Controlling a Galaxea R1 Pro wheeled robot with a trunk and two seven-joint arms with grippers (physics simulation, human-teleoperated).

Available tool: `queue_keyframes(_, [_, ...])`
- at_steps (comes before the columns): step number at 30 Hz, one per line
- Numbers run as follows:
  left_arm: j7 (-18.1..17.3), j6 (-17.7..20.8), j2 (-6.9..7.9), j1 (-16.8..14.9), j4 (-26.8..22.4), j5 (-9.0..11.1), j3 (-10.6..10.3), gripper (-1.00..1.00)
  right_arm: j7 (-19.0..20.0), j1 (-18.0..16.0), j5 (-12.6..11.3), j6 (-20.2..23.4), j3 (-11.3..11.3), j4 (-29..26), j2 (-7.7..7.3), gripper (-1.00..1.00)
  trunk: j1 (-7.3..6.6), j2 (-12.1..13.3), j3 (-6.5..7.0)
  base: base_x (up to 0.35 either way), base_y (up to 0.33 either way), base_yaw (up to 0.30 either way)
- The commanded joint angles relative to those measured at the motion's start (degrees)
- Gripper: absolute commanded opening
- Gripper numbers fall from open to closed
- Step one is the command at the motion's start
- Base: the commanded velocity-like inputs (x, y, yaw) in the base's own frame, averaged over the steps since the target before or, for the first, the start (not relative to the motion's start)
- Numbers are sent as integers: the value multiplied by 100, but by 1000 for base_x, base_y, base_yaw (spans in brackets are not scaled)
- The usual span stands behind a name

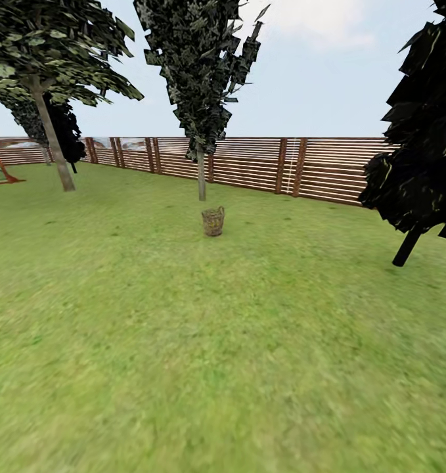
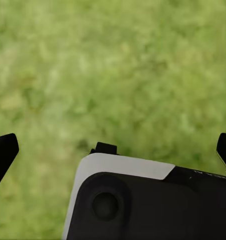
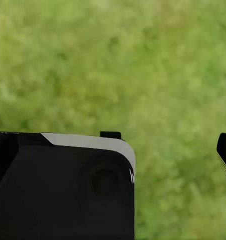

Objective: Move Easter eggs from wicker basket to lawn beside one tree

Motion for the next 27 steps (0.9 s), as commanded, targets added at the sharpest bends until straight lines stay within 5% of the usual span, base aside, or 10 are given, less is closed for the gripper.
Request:
queue_keyframes(1, [-2,-14,1,-2,0,36,0,100,-47,-4,22,-12,25,6,2,100,4,-3,-6,333,0,0])
queue_keyframes(27, [-2,14,-13,-2,108,26,-14,100,-47,-4,22,-12,25,6,2,100,4,-3,-6,333,0,0])
